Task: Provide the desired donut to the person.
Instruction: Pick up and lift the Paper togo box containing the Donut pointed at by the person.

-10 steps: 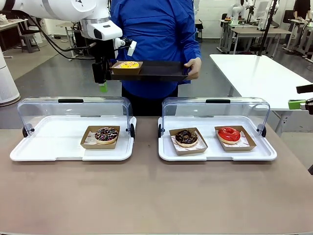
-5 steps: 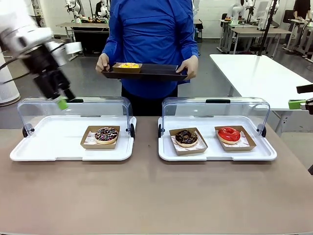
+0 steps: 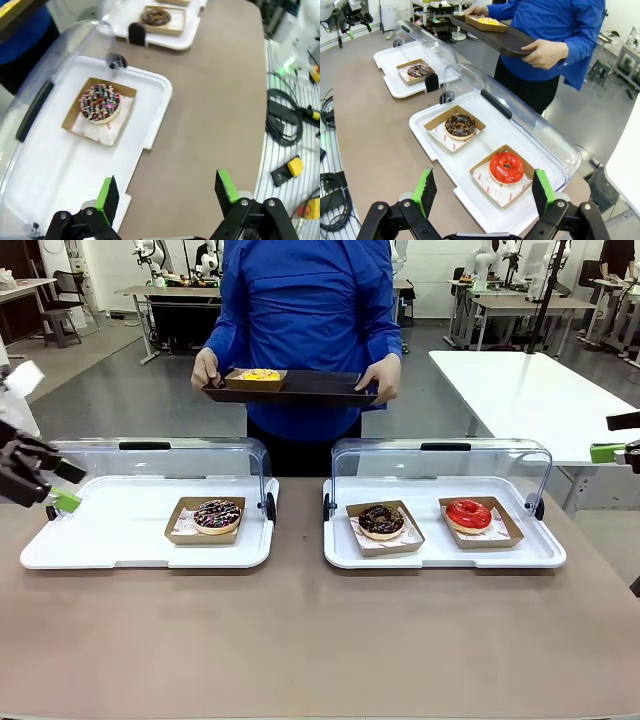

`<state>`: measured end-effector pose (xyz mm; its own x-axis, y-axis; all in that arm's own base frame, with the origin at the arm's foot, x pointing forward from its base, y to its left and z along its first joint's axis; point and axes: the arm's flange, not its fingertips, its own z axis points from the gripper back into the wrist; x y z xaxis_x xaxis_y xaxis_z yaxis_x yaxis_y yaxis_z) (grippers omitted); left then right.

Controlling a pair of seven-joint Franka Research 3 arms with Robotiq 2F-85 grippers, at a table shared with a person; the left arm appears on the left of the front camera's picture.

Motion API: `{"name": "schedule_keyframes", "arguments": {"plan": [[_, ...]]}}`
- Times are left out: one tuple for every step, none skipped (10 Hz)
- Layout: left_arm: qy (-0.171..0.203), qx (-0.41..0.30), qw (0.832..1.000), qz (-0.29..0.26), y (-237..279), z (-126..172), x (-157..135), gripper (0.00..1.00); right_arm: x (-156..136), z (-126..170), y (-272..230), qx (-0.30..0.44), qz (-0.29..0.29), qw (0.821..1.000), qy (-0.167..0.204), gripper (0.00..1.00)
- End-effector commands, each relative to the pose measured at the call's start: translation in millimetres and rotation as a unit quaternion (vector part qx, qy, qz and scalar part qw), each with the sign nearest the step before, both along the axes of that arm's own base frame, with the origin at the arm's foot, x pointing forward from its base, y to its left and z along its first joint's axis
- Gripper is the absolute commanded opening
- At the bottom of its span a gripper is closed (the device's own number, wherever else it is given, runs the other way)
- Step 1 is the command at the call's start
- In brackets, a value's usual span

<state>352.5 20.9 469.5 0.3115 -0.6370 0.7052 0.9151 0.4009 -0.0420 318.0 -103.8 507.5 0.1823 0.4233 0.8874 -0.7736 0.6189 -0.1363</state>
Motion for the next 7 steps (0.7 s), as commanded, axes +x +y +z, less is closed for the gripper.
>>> {"name": "schedule_keyframes", "arguments": {"plan": [[-0.036,-0.021,0.999,0.034,20,-8,-12,1.0,5,-2,0,0.011,0.004,1.0,-0.013,1.0],[-0.038,-0.023,0.998,0.046,29,-5,-13,1.0,5,-2,0,0.011,0.004,1.0,-0.013,1.0],[-0.041,-0.024,0.998,0.049,33,-2,-12,1.0,5,-2,0,0.011,0.004,1.0,-0.013,1.0],[-0.039,-0.022,0.998,0.05,38,0,-8,1.0,5,-2,0,0.011,0.004,1.0,-0.013,1.0],[-0.036,-0.021,0.997,0.061,44,2,-3,1.0,5,-2,0,0.011,0.004,1.0,-0.013,1.0],[-0.036,-0.02,0.996,0.082,48,3,-2,1.0,5,-2,0,0.011,0.004,1.0,-0.013,1.0],[-0.048,-0.03,0.994,0.091,52,6,-3,1.0,5,-2,0,0.011,0.004,1.0,-0.013,1.0]]}}
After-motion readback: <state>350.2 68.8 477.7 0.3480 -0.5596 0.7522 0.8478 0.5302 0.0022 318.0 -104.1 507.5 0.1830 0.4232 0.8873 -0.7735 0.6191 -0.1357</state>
